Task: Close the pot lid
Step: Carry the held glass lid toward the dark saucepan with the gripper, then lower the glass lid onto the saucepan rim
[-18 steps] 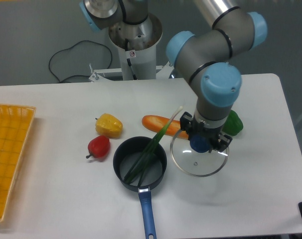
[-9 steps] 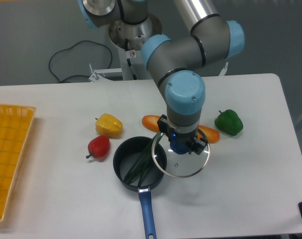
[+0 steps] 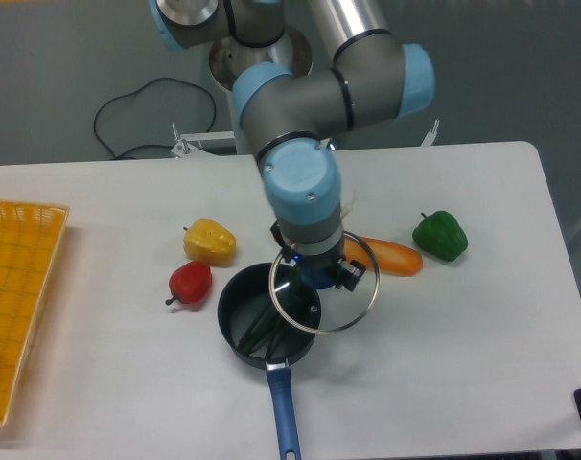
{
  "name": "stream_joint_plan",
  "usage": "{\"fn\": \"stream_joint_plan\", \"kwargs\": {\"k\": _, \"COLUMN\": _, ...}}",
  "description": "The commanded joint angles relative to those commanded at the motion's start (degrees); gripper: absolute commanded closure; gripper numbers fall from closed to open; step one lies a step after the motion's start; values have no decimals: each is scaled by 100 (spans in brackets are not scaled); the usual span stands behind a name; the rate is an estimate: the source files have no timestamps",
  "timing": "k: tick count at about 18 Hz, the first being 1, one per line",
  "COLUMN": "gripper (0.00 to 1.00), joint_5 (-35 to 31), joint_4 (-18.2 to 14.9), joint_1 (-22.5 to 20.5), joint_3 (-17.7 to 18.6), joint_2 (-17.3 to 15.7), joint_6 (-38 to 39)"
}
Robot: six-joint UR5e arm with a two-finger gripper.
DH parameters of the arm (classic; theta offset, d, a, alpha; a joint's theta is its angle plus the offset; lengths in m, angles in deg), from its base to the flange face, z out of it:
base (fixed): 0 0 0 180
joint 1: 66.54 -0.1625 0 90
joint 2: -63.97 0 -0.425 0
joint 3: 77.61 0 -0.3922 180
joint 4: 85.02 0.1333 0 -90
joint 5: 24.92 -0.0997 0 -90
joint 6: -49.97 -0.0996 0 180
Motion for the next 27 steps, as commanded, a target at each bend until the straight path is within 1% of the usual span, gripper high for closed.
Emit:
{"fn": "stream_joint_plan", "kwargs": {"k": 9, "gripper": 68, "joint_5": 158, "joint_4": 35, "joint_1": 246, "joint_3": 53, "joint_2": 158, "joint_6": 360}}
{"fn": "stream_joint_plan", "kwargs": {"k": 12, "gripper": 68, "joint_5": 307, "joint_4": 35, "joint_1": 255, "joint_3": 70, "joint_2": 167, "joint_6": 405}}
{"fn": "stream_joint_plan", "kwargs": {"k": 16, "gripper": 68, "joint_5": 308, "joint_4": 61, "joint_1": 273, "joint_3": 97, "joint_2": 228, "joint_6": 457}}
{"fn": "stream_joint_plan", "kwargs": {"k": 18, "gripper": 68, "joint_5": 308, "joint_4": 158, "joint_1": 334, "joint_3": 105, "joint_2": 255, "joint_6": 536}}
{"fn": "stream_joint_plan", "kwargs": {"k": 27, "gripper": 68, "joint_5": 308, "joint_4": 176, "joint_1": 369, "joint_3": 105, "joint_2": 334, "joint_6": 660}}
